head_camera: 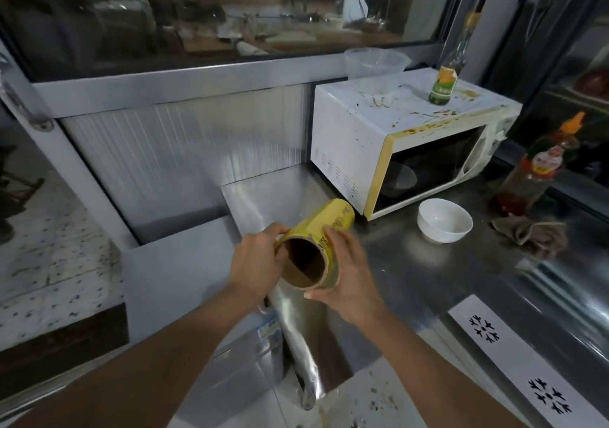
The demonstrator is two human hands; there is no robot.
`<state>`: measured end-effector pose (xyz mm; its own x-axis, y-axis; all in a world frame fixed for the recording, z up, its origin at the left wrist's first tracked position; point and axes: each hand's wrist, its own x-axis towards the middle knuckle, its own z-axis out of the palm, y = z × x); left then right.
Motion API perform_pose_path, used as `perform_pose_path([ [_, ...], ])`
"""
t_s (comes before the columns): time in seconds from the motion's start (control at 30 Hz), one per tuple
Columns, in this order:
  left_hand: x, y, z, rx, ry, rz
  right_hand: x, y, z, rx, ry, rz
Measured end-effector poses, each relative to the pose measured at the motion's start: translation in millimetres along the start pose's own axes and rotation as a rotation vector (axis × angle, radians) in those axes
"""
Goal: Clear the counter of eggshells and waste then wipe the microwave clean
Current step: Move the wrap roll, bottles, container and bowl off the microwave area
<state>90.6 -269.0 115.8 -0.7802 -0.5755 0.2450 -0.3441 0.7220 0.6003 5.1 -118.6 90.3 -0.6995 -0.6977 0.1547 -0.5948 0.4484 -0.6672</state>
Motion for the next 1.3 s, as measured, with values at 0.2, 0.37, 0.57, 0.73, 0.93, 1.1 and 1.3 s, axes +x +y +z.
perform_pose_path([
  [0.2,43,39,-27,0.05,0.117,0.007,42,-17,-49,0.174,0.006,-0.072],
  [0.37,84,62,-33,-0.03,0.132,0.016,82,-19,-85,0.267,0.001,-0.118],
  [0.57,124,68,-27,-0.06,-0.007,0.025,122,-13,-105,0.27,0.052,-0.149],
  [0.73,155,67,-27,-0.26,-0.204,0.032,149,-7,-115,0.255,0.051,-0.099],
  [0.93,208,56,-20,-0.39,-0.438,0.133,185,-6,-132,0.13,0.076,-0.006],
  [1.1,247,40,0,-0.379,-0.502,0.246,204,-7,-134,0.007,0.098,0.109],
  [1.3,269,35,20,-0.379,-0.464,0.386,205,-13,-128,0.017,0.11,0.203],
])
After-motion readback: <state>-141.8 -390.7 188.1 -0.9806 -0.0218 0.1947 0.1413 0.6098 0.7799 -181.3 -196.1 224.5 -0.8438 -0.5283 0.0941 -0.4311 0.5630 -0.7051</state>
